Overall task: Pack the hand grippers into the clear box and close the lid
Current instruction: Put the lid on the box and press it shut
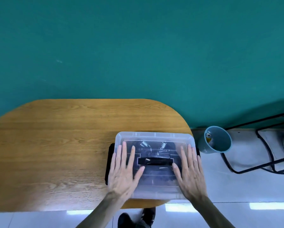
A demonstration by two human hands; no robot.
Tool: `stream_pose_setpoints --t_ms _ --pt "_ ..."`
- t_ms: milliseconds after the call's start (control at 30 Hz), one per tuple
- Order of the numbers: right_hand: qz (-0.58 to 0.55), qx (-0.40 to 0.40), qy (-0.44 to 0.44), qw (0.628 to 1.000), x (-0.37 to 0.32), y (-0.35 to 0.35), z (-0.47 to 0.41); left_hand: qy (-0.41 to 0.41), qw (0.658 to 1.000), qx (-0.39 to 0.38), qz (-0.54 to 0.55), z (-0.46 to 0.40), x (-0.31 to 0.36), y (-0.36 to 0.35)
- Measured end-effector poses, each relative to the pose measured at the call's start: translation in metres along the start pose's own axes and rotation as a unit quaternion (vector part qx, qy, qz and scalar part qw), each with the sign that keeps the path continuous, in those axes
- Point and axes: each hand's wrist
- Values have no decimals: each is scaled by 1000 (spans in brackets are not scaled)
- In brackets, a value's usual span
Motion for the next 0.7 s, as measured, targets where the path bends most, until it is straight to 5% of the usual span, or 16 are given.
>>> stream_pose_setpoints --t_ms 433,600,700 --pt "-53 -10 -8 999 8 5 5 -14 999 -18 33 9 -21 2" --pt "-179 14 -121 976 36 12 17 67 979 -50 187 7 -52 -4" --pt "-240 5 -116 964 38 12 17 66 961 -41 264 8 -52 -1"
Point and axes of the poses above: each hand's wrist, its own z-axis away from the middle knuckle, its own y-axis out of the back of the hand, x = y × z, and after that the axes turned 12 degrees about -z, right-handed
